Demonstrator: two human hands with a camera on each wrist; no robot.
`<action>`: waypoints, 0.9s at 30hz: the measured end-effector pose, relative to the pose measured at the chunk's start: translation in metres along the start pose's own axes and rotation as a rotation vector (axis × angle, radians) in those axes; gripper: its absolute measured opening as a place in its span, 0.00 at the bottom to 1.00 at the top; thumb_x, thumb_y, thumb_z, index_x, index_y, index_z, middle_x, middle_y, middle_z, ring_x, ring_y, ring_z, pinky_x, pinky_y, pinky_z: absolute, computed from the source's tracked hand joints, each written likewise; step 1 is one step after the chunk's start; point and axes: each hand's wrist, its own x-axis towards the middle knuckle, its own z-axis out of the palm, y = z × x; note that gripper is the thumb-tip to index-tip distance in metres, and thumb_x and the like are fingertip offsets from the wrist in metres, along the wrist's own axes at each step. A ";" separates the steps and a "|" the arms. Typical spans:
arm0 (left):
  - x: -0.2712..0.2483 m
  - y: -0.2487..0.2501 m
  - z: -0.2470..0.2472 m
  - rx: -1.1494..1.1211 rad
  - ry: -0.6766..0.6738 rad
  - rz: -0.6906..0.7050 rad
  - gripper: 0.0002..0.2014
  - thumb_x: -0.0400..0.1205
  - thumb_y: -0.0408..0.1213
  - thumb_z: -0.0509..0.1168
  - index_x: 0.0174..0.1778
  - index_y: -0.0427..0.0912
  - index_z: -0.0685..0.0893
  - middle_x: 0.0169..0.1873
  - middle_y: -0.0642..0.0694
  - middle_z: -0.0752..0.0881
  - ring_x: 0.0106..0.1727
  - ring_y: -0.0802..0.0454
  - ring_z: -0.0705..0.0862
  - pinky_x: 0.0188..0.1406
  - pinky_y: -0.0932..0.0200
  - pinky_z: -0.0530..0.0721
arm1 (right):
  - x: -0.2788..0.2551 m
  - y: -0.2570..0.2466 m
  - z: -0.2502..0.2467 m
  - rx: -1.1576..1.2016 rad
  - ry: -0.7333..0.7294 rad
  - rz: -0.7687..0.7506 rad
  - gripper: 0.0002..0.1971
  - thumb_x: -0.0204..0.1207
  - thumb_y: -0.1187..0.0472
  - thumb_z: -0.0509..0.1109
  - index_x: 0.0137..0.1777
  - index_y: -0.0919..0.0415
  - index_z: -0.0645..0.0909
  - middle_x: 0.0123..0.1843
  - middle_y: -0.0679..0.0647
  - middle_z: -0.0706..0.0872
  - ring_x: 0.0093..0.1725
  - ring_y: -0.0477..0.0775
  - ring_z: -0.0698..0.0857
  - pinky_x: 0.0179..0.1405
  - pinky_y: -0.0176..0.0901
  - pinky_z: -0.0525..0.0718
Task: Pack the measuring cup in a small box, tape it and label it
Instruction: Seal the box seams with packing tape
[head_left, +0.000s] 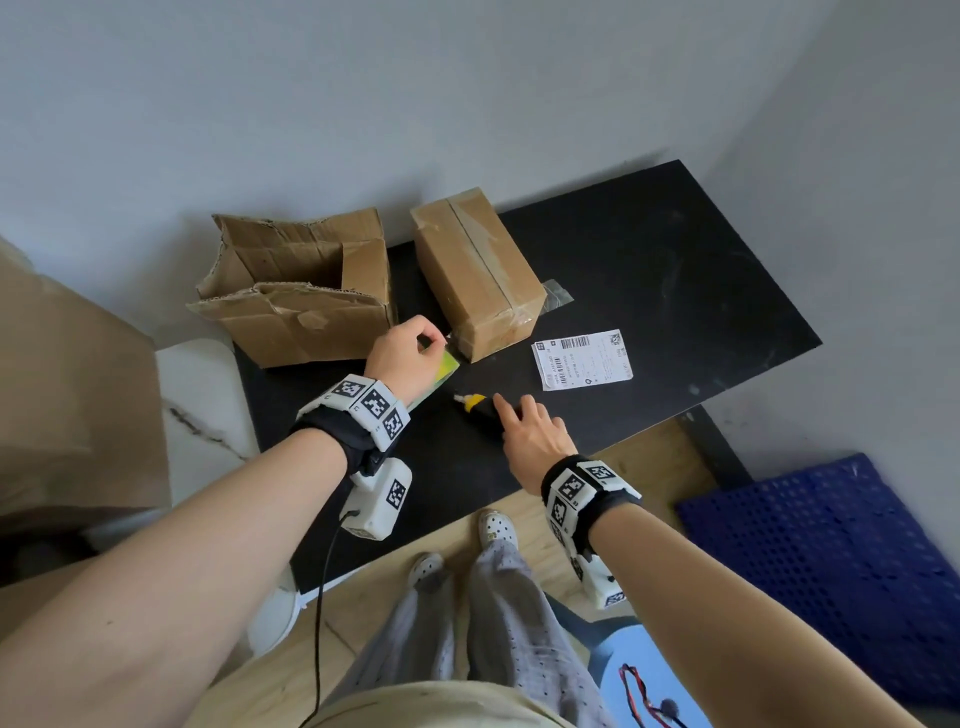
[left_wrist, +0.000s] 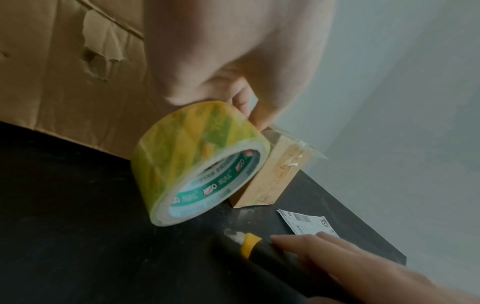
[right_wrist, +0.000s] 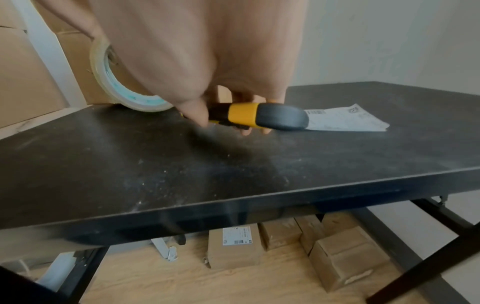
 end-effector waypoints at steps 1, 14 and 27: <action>-0.001 -0.001 -0.001 -0.006 -0.006 0.004 0.06 0.83 0.38 0.61 0.50 0.43 0.82 0.44 0.42 0.84 0.47 0.45 0.82 0.47 0.50 0.82 | 0.003 -0.001 0.005 0.005 -0.002 -0.014 0.33 0.81 0.62 0.60 0.83 0.55 0.50 0.68 0.60 0.68 0.66 0.61 0.72 0.62 0.52 0.74; 0.001 -0.002 -0.005 -0.061 -0.079 -0.051 0.05 0.82 0.38 0.62 0.51 0.46 0.81 0.44 0.42 0.84 0.46 0.48 0.82 0.42 0.56 0.78 | 0.013 -0.007 -0.002 0.087 0.228 -0.142 0.27 0.74 0.60 0.71 0.73 0.61 0.70 0.65 0.61 0.75 0.60 0.63 0.78 0.56 0.54 0.79; -0.005 0.005 -0.016 -0.091 -0.126 -0.089 0.07 0.79 0.36 0.64 0.52 0.49 0.81 0.40 0.42 0.86 0.44 0.48 0.85 0.46 0.50 0.85 | 0.042 0.002 -0.066 0.007 0.287 -0.274 0.36 0.78 0.69 0.59 0.83 0.61 0.46 0.86 0.54 0.46 0.84 0.52 0.44 0.81 0.44 0.42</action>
